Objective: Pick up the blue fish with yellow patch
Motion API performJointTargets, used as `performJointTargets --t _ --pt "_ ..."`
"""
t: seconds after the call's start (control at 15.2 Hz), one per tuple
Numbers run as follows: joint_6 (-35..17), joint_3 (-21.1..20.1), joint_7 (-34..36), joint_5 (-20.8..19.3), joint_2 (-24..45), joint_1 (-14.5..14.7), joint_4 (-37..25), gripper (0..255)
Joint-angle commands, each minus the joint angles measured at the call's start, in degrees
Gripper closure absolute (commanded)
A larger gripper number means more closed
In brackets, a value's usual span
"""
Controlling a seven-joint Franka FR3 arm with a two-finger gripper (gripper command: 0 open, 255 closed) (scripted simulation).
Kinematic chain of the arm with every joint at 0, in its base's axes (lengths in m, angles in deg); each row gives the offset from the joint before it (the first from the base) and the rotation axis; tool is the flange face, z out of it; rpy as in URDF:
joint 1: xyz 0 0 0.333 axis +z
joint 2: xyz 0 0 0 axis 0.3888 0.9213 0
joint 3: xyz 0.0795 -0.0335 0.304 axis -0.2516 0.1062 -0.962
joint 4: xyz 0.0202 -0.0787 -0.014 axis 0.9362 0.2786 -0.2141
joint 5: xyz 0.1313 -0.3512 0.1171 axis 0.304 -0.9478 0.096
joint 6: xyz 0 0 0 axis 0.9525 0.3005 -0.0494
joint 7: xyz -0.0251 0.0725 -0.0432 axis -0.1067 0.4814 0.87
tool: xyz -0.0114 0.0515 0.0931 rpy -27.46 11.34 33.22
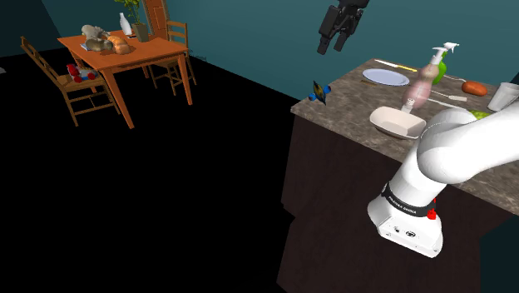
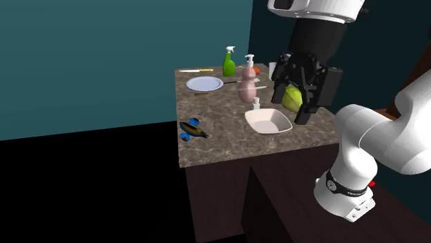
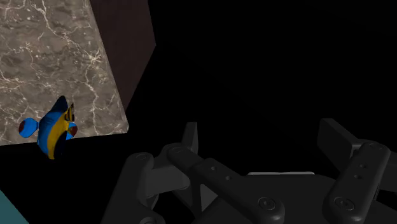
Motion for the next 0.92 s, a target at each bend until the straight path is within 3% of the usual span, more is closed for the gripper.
performJointTargets --t 0.0,0.86 --pt "0.00 0.00 0.00 0.00 0.00 0.00 0.00 0" --pt "-8.39 15.62 -11.82 -0.32 16.36 -4.07 -3.87 0"
